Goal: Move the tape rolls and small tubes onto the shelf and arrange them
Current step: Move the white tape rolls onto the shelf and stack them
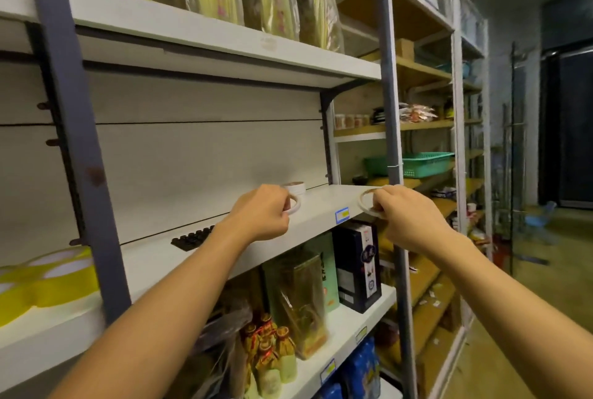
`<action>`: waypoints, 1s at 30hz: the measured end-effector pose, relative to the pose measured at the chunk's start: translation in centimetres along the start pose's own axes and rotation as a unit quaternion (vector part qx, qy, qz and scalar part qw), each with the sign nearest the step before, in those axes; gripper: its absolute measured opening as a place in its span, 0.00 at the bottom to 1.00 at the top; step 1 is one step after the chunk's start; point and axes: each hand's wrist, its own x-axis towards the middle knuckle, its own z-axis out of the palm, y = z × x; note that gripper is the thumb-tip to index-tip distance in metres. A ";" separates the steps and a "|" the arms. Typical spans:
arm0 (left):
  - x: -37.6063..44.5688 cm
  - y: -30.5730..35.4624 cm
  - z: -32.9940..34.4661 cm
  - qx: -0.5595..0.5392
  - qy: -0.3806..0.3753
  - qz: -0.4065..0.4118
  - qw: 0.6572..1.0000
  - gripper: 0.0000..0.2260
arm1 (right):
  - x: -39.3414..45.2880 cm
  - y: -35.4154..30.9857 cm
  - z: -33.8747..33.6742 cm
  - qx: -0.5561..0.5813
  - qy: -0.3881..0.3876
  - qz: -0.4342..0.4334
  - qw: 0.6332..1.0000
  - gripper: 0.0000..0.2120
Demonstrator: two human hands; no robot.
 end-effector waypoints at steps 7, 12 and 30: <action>4.6 -4.0 2.7 0.011 -0.008 0.000 1.000 0.04 | 5.5 -0.2 5.1 0.010 -0.018 -0.008 1.000 0.11; 7.0 -5.6 4.0 0.015 -0.011 -0.001 1.000 0.05 | 9.2 -0.2 8.5 0.024 -0.022 -0.015 0.999 0.11; 18.4 -9.9 12.1 0.038 0.016 -0.078 0.996 0.02 | 25.3 5.7 21.9 0.100 0.000 -0.130 0.986 0.13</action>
